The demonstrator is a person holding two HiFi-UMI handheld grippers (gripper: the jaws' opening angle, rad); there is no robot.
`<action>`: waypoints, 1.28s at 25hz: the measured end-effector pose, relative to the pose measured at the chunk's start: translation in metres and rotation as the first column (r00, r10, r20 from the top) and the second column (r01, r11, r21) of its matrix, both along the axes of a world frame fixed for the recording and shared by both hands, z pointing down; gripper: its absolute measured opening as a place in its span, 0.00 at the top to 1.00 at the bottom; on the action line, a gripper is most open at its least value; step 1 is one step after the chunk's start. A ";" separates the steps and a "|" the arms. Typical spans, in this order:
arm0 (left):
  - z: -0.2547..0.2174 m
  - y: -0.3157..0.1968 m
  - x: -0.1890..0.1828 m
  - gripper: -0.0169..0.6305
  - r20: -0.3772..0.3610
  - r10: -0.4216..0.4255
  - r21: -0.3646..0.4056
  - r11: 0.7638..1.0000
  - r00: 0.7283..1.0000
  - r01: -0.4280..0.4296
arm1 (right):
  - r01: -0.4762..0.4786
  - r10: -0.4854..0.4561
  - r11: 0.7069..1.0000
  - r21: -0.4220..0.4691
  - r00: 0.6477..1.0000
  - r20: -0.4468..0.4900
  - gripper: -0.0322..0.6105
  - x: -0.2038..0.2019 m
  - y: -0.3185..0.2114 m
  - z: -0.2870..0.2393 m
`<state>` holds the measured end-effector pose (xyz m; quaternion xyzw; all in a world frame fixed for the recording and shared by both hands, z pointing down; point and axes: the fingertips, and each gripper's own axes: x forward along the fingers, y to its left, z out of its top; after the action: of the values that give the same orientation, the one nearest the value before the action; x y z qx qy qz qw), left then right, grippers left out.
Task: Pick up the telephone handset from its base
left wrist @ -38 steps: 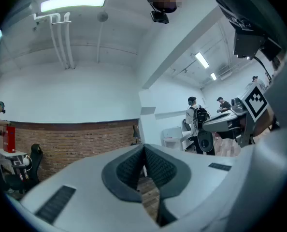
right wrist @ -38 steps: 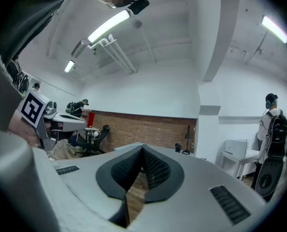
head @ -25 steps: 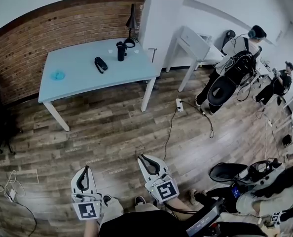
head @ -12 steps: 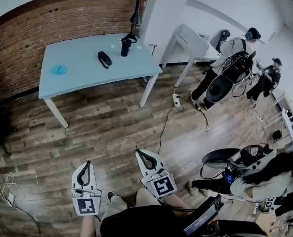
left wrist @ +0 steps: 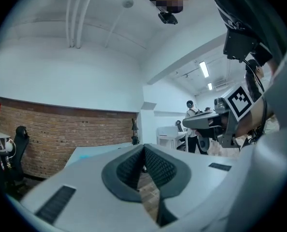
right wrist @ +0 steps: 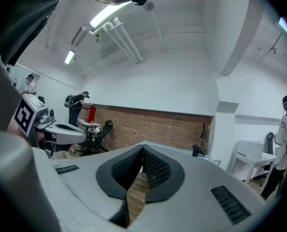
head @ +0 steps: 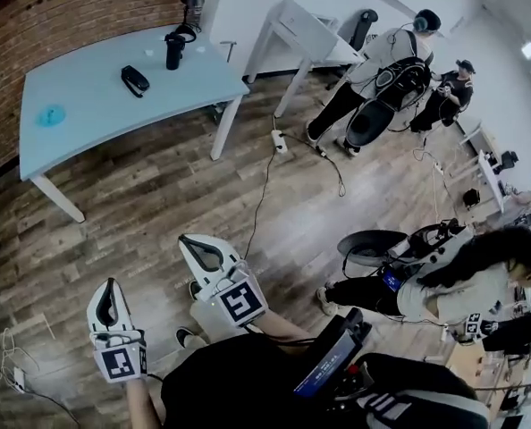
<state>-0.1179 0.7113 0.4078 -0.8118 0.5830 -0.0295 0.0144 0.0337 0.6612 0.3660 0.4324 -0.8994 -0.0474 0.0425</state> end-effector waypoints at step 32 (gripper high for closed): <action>0.007 -0.259 0.023 0.94 0.132 0.113 -0.049 0.993 0.985 -0.107 | -0.045 0.045 0.999 -0.004 0.998 -0.032 0.92 0.001 -0.266 0.009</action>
<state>-0.0950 0.4520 0.4150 -0.8390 0.5344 -0.0955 0.0382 0.0344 0.3956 0.3746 0.4515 -0.8888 -0.0513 0.0591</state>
